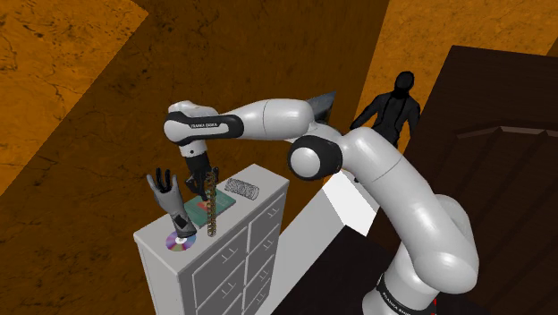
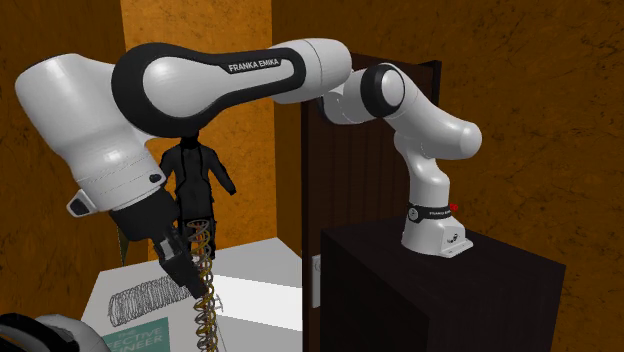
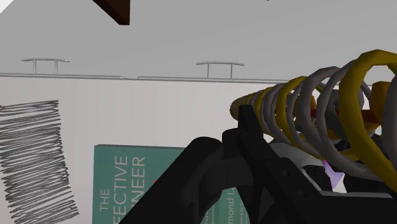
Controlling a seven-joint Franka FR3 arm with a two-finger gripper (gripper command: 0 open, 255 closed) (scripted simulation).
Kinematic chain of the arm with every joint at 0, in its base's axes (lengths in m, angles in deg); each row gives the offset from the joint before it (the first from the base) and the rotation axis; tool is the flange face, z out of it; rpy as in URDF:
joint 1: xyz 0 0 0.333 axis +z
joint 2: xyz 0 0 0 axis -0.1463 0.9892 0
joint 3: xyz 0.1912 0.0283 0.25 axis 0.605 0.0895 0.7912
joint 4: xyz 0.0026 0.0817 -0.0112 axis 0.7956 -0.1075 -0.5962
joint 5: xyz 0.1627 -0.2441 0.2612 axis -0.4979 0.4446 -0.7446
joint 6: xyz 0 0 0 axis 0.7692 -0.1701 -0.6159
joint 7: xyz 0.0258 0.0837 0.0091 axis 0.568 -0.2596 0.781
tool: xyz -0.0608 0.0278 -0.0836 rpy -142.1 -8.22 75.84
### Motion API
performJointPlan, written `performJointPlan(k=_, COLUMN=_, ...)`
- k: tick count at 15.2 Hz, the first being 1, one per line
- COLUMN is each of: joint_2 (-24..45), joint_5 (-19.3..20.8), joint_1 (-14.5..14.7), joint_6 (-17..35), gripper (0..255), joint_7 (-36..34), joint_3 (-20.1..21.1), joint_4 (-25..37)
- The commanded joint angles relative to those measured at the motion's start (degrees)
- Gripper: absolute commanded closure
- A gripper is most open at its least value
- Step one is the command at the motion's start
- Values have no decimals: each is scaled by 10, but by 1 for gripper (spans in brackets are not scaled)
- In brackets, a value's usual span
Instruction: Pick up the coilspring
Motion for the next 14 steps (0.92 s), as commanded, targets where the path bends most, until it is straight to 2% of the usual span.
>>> performJointPlan(k=1, joint_2=-1, joint_5=0, joint_1=0, joint_6=1, gripper=255, joint_7=0, joint_3=0, joint_4=-2)
performJointPlan(k=6, joint_2=-1, joint_5=0, joint_1=0, joint_6=1, gripper=255, joint_7=0, joint_3=0, joint_4=-3)
performJointPlan(k=14, joint_2=-2, joint_5=-1, joint_1=3, joint_6=-51, gripper=255, joint_7=-1, joint_3=1, joint_4=49)
